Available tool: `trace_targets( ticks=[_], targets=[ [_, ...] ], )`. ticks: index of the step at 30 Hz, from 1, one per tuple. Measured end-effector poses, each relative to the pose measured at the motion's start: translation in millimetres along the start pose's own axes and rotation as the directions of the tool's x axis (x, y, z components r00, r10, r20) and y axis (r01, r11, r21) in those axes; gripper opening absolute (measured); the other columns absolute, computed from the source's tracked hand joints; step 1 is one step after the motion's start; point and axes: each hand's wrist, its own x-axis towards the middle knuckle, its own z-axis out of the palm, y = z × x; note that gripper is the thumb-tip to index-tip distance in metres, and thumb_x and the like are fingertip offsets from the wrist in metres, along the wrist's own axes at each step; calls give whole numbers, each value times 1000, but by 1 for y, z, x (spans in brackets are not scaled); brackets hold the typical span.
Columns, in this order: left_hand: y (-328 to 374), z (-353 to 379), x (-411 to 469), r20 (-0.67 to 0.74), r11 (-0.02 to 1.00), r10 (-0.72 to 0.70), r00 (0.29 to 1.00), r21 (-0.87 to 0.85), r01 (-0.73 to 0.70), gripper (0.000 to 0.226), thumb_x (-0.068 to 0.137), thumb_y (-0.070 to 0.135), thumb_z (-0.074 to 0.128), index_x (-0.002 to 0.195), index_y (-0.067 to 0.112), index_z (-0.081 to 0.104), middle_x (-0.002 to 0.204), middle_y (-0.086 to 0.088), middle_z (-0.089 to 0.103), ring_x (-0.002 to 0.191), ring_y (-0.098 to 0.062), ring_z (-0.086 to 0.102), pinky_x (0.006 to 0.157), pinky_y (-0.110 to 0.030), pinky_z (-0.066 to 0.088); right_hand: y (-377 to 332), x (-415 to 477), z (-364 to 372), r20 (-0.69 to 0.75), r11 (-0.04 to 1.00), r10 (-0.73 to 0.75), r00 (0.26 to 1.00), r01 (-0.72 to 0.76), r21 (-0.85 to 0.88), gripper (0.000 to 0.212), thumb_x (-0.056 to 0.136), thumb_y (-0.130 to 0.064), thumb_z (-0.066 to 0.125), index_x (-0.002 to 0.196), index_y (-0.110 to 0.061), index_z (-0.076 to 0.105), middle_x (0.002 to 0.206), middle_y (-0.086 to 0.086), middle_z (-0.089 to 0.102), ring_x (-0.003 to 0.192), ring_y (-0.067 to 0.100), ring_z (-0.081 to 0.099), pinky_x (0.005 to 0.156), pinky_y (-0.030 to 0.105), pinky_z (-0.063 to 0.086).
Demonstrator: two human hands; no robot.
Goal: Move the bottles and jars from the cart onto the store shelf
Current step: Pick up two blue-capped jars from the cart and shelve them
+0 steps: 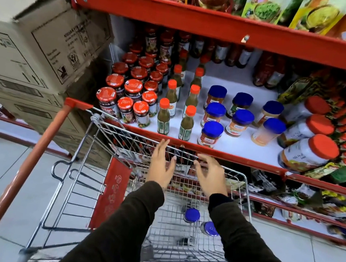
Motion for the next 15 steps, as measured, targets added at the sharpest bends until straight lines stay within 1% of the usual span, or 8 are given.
trace_targets(
  ticks=[2, 4, 5, 8, 10, 12, 13, 15],
  targets=[
    [-10, 14, -14, 59, 999, -30, 998, 39, 27, 59, 101, 25, 51, 155, 18, 30, 164, -3, 23, 146, -24, 35, 119, -32, 31, 36, -15, -2, 91, 994, 102, 991, -98, -55, 35, 97, -39, 56, 127, -20, 60, 119, 8, 69, 100, 19, 67, 93, 38, 55],
    [-21, 29, -27, 129, 995, -82, 988, 68, 74, 59, 100, 27, 53, 154, 21, 31, 164, -3, 22, 148, -23, 31, 121, -40, 29, 72, -33, -6, 191, 969, 228, 955, -202, -145, 43, 98, -43, 53, 135, -20, 55, 113, 12, 71, 91, 22, 67, 85, 32, 53],
    [-27, 38, -34, 171, 991, -111, 979, 87, 97, 60, 99, 27, 54, 154, 22, 32, 164, -3, 22, 148, -23, 31, 122, -42, 29, 91, -41, -7, 223, 954, 278, 934, -242, -178, 44, 99, -39, 53, 138, -18, 53, 115, 15, 70, 93, 26, 68, 84, 32, 52],
    [-50, 68, -53, 274, 974, -204, 940, 153, 167, 63, 97, 29, 58, 154, 24, 32, 163, -3, 26, 147, -24, 33, 121, -37, 29, 141, -61, -10, 313, 920, 388, 867, -342, -193, 45, 99, -16, 53, 144, -11, 49, 145, 16, 54, 127, 33, 56, 103, 36, 46],
    [-66, 87, -65, 325, 959, -263, 908, 195, 208, 67, 95, 27, 62, 154, 22, 31, 161, -4, 28, 147, -24, 33, 117, -27, 28, 171, -71, -9, 378, 875, 482, 790, -420, -239, 52, 97, -7, 54, 147, -4, 41, 154, 16, 44, 137, 33, 48, 111, 35, 38],
    [-86, 109, -74, 389, 941, -317, 865, 247, 233, 69, 94, 24, 64, 154, 18, 30, 161, -6, 30, 146, -25, 34, 115, -24, 28, 199, -77, -1, 433, 834, 552, 713, -455, -314, 60, 96, -2, 56, 151, 0, 32, 158, 18, 36, 143, 33, 40, 115, 35, 34],
    [-96, 120, -78, 415, 928, -350, 840, 273, 252, 69, 94, 24, 64, 154, 18, 30, 160, -6, 31, 146, -25, 35, 113, -22, 27, 213, -79, 5, 467, 824, 567, 679, -457, -336, 61, 96, -1, 55, 151, 1, 29, 159, 20, 33, 146, 34, 36, 111, 29, 40],
    [-116, 139, -84, 454, 905, -408, 792, 314, 287, 71, 94, 25, 64, 155, 18, 28, 161, -5, 30, 146, -23, 35, 112, -20, 26, 231, -80, 17, 464, 808, 588, 663, -445, -387, 53, 102, -4, 45, 151, 5, 26, 160, 24, 29, 148, 38, 30, 78, 9, 50]
  ],
)
